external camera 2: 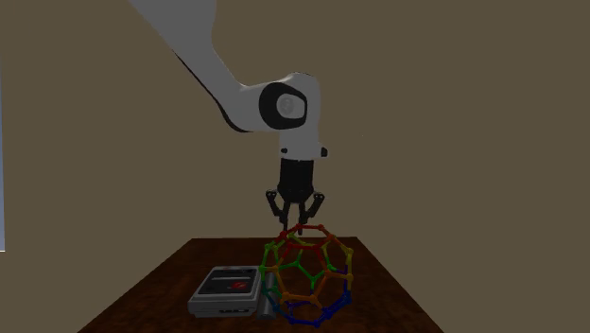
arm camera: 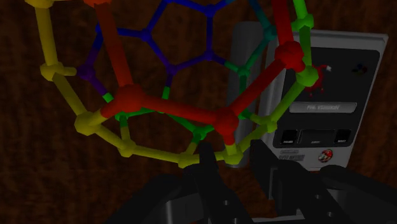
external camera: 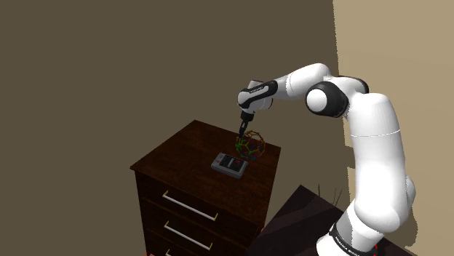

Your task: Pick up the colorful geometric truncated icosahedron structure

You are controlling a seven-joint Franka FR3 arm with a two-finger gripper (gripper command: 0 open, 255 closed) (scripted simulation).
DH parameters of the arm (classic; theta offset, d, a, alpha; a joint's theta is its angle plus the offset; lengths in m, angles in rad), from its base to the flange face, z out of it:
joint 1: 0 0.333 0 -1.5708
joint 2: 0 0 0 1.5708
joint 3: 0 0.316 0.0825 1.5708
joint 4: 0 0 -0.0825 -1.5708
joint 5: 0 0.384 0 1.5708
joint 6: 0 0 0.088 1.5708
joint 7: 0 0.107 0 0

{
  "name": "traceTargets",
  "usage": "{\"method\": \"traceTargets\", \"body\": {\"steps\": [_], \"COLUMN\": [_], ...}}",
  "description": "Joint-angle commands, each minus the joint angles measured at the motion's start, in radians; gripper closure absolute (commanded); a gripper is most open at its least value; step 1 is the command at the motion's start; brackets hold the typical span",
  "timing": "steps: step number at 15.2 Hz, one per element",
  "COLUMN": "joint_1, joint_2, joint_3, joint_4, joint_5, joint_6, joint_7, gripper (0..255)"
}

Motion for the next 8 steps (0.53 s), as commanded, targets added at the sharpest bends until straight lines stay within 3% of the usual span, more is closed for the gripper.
{"method": "traceTargets", "body": {"steps": [1, 8], "joint_1": [0.000, 0.001], "joint_2": [0.000, -0.020], "joint_3": [0.000, -0.004], "joint_4": [0.000, 0.008], "joint_5": [0.000, -0.007], "joint_6": [0.000, -0.029], "joint_7": [0.000, 0.005], "gripper": [255, 255]}}
